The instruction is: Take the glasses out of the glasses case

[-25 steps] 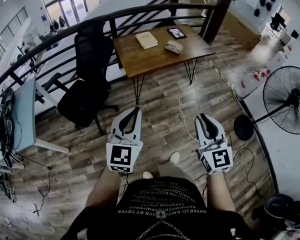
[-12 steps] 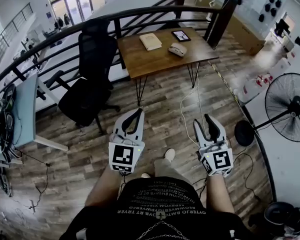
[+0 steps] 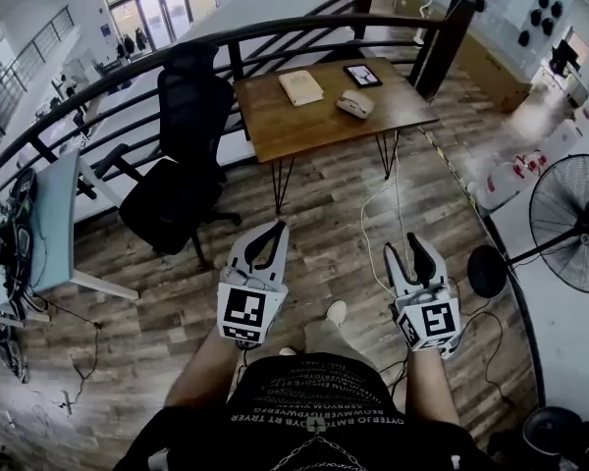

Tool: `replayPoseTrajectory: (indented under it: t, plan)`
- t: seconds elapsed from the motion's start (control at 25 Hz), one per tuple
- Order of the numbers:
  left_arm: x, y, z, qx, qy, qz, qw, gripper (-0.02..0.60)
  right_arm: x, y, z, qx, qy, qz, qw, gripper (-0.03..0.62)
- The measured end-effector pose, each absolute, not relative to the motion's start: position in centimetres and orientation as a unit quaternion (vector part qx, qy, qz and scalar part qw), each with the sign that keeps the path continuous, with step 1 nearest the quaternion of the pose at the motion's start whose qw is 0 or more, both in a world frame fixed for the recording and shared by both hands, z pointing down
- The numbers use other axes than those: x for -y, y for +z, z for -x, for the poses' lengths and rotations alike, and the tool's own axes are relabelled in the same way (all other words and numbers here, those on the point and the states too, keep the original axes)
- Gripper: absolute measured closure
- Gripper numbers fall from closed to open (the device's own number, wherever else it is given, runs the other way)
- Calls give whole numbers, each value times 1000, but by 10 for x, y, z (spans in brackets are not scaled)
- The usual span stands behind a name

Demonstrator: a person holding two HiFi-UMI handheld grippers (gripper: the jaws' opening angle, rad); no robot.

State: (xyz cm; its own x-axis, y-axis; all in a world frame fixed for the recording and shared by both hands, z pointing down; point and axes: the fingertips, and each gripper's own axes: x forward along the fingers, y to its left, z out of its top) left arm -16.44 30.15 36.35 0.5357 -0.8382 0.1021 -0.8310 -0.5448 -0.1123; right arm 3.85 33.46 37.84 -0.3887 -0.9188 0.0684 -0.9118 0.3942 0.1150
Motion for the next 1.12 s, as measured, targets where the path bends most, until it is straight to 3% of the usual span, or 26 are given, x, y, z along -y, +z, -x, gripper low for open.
replayPoseTrajectory:
  t: [1.12]
  plan:
    - [-149,392,97,-493,-97,865,3,552,-182,402,-90,858,-8,-508,71,428]
